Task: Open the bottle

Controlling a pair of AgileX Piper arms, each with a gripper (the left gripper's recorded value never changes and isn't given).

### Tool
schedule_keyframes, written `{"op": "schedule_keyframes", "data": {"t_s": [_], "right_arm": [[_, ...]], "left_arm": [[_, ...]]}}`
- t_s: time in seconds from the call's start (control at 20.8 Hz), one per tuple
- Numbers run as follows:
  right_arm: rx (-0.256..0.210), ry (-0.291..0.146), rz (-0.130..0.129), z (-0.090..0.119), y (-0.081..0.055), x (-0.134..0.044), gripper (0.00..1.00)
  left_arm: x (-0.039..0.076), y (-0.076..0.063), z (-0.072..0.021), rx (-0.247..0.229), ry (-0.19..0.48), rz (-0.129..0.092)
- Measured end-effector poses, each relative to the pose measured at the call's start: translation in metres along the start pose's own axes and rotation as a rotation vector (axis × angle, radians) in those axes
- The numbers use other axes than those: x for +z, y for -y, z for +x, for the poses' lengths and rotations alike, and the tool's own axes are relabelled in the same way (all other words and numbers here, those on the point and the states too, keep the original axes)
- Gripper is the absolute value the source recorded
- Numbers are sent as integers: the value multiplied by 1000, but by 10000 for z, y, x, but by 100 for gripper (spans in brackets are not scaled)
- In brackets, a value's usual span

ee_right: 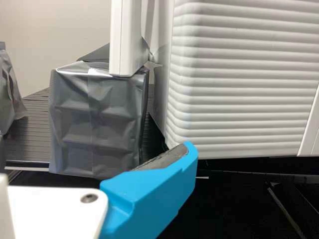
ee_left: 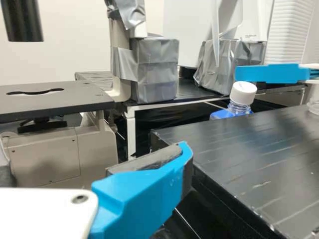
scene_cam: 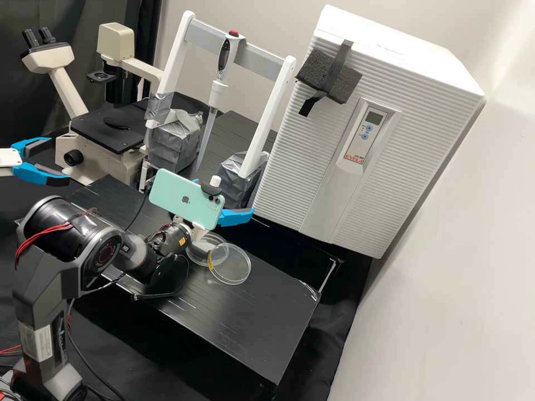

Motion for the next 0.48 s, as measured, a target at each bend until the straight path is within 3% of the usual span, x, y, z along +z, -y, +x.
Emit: {"op": "schedule_keyframes", "data": {"t_s": [0.34,0.48], "right_arm": [[0,0,0,0,0,0,100],[8,-7,0,-97,-34,-30,100]], "left_arm": [[20,7,5,-5,11,-2],[28,9,8,-6,15,-2]]}}
